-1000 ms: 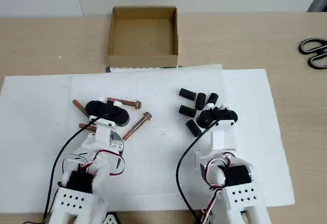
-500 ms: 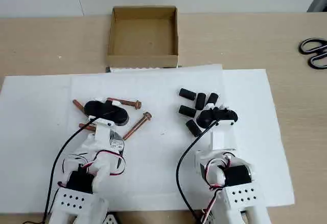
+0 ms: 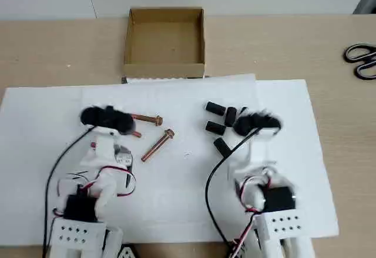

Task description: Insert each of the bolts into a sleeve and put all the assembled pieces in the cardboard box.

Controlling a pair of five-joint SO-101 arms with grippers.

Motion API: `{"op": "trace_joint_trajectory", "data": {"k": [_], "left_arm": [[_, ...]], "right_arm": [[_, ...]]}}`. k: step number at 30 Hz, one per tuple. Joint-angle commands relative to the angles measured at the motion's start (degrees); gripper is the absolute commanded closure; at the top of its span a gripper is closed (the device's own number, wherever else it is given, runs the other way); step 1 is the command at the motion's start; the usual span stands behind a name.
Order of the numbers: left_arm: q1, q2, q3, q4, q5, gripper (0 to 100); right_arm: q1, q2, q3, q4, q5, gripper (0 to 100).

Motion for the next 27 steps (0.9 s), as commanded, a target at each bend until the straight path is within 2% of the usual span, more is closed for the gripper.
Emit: {"op": "trace_joint_trajectory", "data": {"k": [1, 7, 12, 18, 23, 27], "left_arm": [[-0.26, 2.64, -11.21, 4.4, 3.87, 100], [-0.26, 20.04, -29.32, 9.05, 8.44, 100], [-0.35, 34.46, -43.21, 15.03, 8.44, 100], [-0.18, 46.33, -46.02, 19.43, 7.65, 100], [-0.97, 53.36, -46.02, 18.9, 2.11, 100], [-4.04, 58.02, -45.67, 14.68, -4.22, 100]], "right_arm": [[0.92, 3.12, -12.4, 2.15, 0.62, 99.5], [1.1, 23.34, -35.43, 18.51, 0.62, 99.5], [1.19, 39.96, -55.38, 34.15, 0.62, 99.5], [0.66, 49.63, -61.71, 37.58, 1.23, 99.5], [-3.91, 49.98, -61.63, 37.41, 15.38, 99.5], [-6.55, 50.07, -61.63, 37.05, 21.89, 99.5]]}}
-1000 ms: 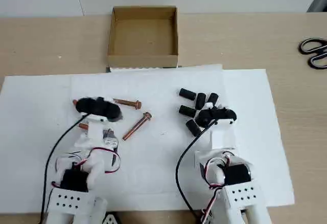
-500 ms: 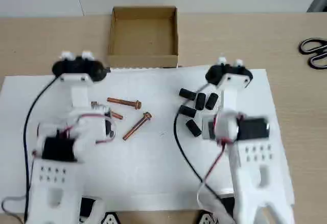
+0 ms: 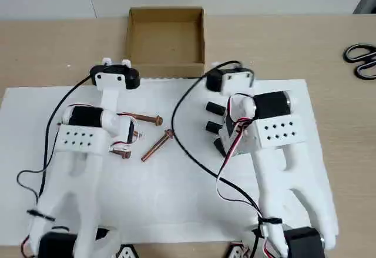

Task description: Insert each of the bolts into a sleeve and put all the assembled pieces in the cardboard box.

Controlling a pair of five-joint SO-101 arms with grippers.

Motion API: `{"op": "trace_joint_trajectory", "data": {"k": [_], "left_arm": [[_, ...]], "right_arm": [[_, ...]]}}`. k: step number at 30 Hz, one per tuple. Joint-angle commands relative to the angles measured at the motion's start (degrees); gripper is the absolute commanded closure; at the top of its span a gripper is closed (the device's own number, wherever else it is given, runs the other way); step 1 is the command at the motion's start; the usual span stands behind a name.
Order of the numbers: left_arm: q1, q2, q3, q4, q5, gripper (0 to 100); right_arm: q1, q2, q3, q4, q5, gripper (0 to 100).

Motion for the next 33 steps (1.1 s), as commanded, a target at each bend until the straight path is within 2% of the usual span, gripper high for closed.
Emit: {"op": "trace_joint_trajectory", "data": {"k": [1, 7, 12, 19, 24, 33], "left_arm": [[-2.9, 2.9, -1.89, -5.1, -4.31, 100], [-8.18, 7.56, -0.84, -12.22, -6.59, 100], [-6.24, 8.09, 3.82, -17.05, -6.77, 99], [-4.22, 8.09, 11.56, -26.29, -6.59, 96], [-4.22, 8.26, 11.74, -26.64, -6.42, 96], [-4.13, 8.26, 11.82, -26.73, -5.54, 96]], "right_arm": [[-2.42, 0.22, -2.99, 0.04, 4.57, 99.5], [-3.03, 0.48, -2.99, -1.1, 4.75, 97.3], [-3.12, 4.97, -2.99, -1.1, 5.8, 85.0], [-5.23, 8.75, -3.16, -6.02, 8.62, 85.4], [-7.96, 12.0, -3.08, -9.63, 8.44, 85.4], [-7.69, 20.26, -2.99, -15.69, 9.58, 85.4]]}}
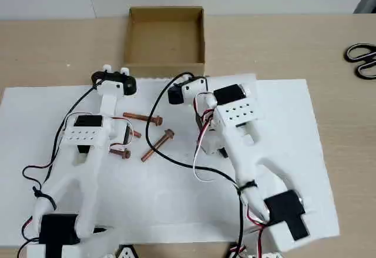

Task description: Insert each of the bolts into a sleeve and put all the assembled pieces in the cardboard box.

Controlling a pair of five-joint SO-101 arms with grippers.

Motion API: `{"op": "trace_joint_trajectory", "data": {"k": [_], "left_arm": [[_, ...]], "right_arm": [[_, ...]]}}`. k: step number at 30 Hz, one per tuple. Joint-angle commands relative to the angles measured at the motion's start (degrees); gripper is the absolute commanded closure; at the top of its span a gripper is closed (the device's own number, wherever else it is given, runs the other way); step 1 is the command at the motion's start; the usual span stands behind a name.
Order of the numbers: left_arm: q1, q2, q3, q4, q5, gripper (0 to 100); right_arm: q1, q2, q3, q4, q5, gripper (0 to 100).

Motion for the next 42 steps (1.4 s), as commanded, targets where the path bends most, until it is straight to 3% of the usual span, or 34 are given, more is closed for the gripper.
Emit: {"op": "trace_joint_trajectory", "data": {"k": [1, 13, 30, 36, 42], "left_arm": [[0.26, -0.35, 0.22, -1.14, 0.26, 96], [1.93, -0.35, 0.48, -1.14, 0.18, 96], [1.93, -0.35, 0.48, -1.14, 0.26, 96], [1.93, -0.26, 0.48, -1.14, 0.26, 96], [1.93, -0.26, 0.48, -1.14, 0.26, 96]], "right_arm": [[0.04, 1.54, -2.64, -2.07, 1.85, 85.4], [5.23, 4.18, -2.81, -4.53, 5.27, 85.3], [5.05, 4.7, 0.26, -4.97, 6.51, 85.0], [4.79, 4.7, 2.46, -5.05, 7.74, 77.5], [4.88, 4.7, 5.19, -6.9, 8.0, 77.2]]}}
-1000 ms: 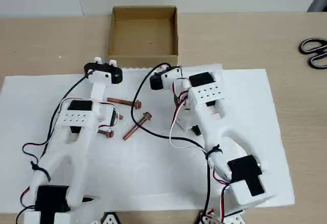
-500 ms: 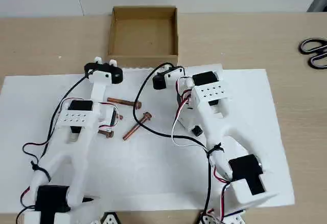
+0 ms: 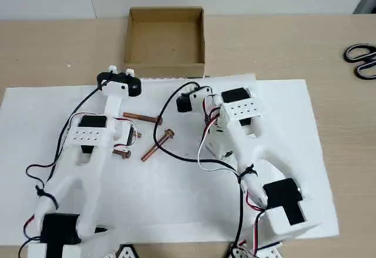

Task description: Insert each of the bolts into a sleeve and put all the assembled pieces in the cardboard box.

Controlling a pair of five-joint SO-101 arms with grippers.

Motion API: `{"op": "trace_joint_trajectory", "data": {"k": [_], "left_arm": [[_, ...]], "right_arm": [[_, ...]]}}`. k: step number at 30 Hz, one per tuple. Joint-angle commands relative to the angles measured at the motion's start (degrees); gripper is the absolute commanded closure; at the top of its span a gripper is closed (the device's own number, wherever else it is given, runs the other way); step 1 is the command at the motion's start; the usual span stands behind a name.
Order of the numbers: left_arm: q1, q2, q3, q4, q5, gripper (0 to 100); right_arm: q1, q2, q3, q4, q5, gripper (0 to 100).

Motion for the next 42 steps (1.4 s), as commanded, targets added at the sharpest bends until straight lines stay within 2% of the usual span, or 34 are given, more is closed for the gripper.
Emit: {"op": "trace_joint_trajectory", "data": {"k": [1, 6, 13, 20, 26, 34, 37, 40, 42], "left_arm": [[0.26, -0.26, 0.13, -0.97, 0.18, 96], [0.26, -0.26, 0.13, -0.97, 0.18, 96], [0.35, -0.26, 0.13, -0.97, 0.18, 96], [0.35, -0.26, 0.13, -0.97, 0.26, 96], [0.35, -0.26, 1.01, -2.55, 4.13, 96], [0.35, -0.44, 1.27, -3.34, 4.22, 96], [1.05, -0.7, 0.57, -4.4, 3.96, 96], [2.55, -0.44, -0.48, -4.84, 3.52, 96], [2.37, -0.79, -3.38, -0.7, 0.97, 96]], "right_arm": [[0.31, -0.22, 1.32, -2.15, 0.35, 77.2], [0.22, -0.22, 3.87, -5.67, 0.09, 77.9], [0.31, -0.22, 3.96, -5.76, 0.0, 93.7], [0.31, -0.66, 3.87, -4.7, 0.0, 97.1], [0.57, -3.21, -2.2, 3.82, 0.0, 99.1], [0.84, -15.96, -6.68, 13.76, 0.0, 99.5], [2.95, -19.91, -6.68, 17.89, 0.0, 99.5], [8.22, -23.16, -6.59, 20.18, -0.53, 99.6], [12.79, -24.92, -6.59, 20.35, -2.46, 99.6]]}}
